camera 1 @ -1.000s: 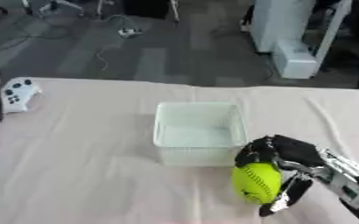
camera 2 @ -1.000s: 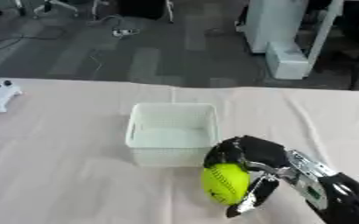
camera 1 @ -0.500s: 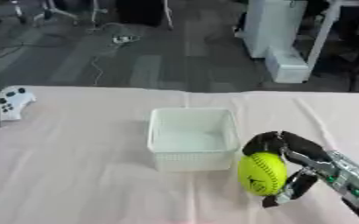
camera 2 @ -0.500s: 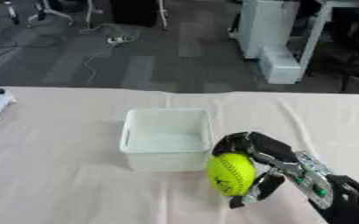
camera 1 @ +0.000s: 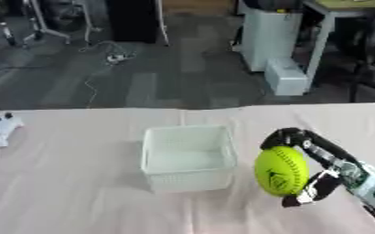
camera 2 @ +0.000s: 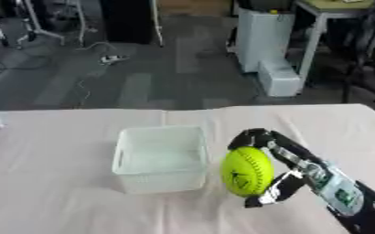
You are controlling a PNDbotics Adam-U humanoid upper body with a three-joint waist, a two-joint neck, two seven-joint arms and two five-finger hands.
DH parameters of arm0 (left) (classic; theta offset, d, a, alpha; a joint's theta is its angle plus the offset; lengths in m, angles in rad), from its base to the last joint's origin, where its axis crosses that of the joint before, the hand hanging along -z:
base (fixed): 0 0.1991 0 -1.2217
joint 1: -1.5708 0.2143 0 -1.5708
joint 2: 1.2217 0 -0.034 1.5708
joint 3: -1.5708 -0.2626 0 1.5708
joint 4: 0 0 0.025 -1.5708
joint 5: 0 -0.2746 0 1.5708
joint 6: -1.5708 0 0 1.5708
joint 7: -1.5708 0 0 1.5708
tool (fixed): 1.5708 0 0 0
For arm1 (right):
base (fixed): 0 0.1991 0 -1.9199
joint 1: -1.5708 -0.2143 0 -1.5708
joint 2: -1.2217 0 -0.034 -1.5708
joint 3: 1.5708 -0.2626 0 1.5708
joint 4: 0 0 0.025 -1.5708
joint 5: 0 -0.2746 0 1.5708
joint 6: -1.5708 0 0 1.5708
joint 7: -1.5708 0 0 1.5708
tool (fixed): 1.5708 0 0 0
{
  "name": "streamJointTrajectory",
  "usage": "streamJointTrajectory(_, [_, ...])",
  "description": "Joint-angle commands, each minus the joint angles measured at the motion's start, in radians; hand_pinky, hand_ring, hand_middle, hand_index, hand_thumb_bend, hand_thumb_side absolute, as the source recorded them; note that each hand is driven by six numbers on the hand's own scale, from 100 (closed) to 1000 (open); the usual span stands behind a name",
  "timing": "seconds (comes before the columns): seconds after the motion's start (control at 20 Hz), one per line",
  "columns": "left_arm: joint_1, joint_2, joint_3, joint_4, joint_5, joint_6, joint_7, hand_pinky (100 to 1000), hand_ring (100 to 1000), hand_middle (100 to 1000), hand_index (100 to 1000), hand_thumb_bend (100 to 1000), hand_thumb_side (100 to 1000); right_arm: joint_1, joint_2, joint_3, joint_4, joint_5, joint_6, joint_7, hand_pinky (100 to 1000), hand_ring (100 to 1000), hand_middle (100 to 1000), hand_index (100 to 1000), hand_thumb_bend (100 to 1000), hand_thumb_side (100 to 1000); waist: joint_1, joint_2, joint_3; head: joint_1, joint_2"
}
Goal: Pick up objects on the table and place them in the box.
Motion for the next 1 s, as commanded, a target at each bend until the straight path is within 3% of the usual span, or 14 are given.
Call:
streamJointTrajectory(0.05, [-0.004,0.025,0.006,-0.017,-0.009,-0.006,-0.013,100,289,437,674,141,730,-0.032,-0.059,-0.032,-0.069,-0.131,0.067,0.061,100,100,100,100,532,210,0.001,-0.015,-0.005,0.016,-0.032])
streamJointTrajectory(0.25, [-0.003,0.024,0.005,-0.017,-0.011,-0.006,-0.016,100,289,437,674,141,730,-0.055,-0.082,-0.046,-0.111,-0.218,0.096,0.094,100,100,100,100,526,213,0.001,-0.014,-0.004,0.022,-0.047])
streamJointTrajectory(0.5, [-0.02,0.011,-0.001,-0.017,-0.002,0.002,-0.008,100,291,439,673,146,727,-0.088,-0.113,-0.054,-0.143,-0.272,0.084,0.087,100,100,100,100,518,217,-0.006,-0.011,0.012,0.027,-0.058])
streamJointTrajectory(1.0, [-0.087,-0.051,-0.015,-0.017,0.026,0.043,0.027,100,294,441,672,156,725,-0.096,-0.114,-0.064,-0.118,-0.219,0.045,0.071,100,100,100,100,516,222,-0.028,0.023,0.085,0.051,-0.105])
